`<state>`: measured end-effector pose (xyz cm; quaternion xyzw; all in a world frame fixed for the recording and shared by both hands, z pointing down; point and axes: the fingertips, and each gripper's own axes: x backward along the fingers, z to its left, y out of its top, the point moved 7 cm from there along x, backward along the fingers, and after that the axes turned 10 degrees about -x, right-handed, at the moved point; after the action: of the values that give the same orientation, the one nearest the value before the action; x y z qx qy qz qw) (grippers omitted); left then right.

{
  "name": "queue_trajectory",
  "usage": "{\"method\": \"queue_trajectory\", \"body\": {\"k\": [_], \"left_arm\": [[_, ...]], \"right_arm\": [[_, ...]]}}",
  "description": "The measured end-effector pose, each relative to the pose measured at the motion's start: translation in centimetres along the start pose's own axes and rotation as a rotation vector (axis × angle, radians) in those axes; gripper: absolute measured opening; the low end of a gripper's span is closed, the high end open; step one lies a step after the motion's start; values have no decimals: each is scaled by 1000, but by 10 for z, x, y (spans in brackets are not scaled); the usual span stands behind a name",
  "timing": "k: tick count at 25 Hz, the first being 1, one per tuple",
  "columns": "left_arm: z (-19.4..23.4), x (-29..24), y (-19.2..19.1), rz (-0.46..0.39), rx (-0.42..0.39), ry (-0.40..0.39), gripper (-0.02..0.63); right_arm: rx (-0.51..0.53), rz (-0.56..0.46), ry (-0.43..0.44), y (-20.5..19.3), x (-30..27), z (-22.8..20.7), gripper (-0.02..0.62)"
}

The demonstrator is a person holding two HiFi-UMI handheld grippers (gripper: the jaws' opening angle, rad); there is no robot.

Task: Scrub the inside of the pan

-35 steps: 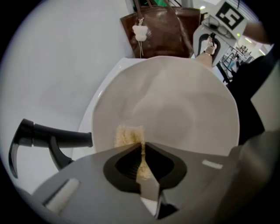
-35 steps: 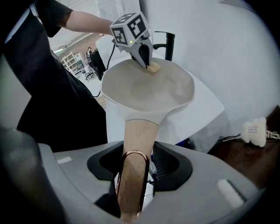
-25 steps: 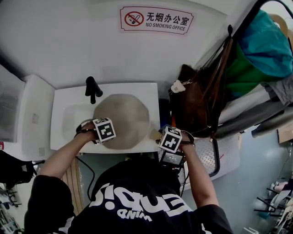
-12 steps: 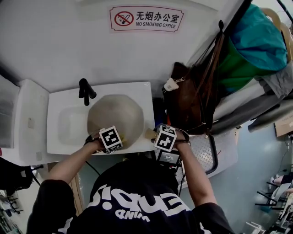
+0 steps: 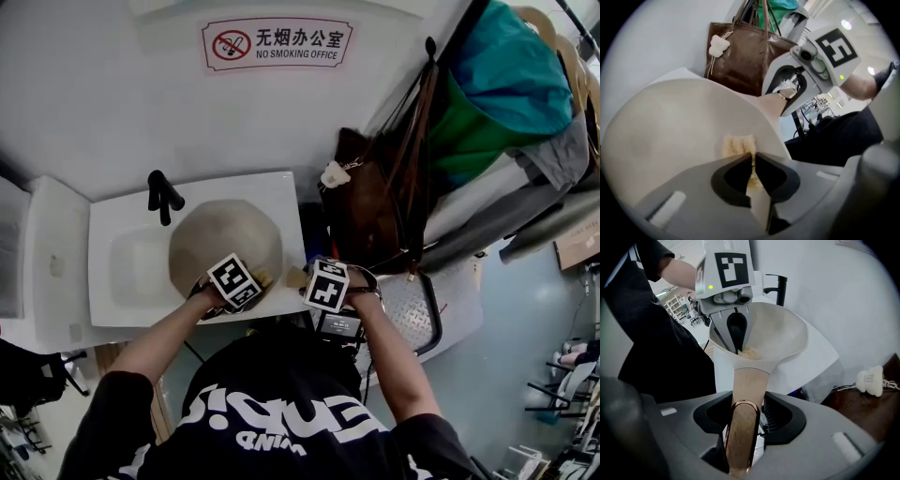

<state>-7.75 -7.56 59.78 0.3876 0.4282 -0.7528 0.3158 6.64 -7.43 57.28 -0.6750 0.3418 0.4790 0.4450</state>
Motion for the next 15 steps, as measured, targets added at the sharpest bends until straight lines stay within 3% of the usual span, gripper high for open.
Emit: {"method": "queue_trajectory", "body": {"k": [3, 11, 15], "left_arm": [[12, -7, 6, -40, 30, 26, 23], [50, -12, 20, -192, 79, 194, 23], [65, -11, 27, -227, 85, 256, 23]], "right_arm": [[1, 3, 0, 0, 0, 1, 198], [5, 0, 1, 1, 0, 1, 198], [5, 8, -2, 0, 0, 1, 198]]}}
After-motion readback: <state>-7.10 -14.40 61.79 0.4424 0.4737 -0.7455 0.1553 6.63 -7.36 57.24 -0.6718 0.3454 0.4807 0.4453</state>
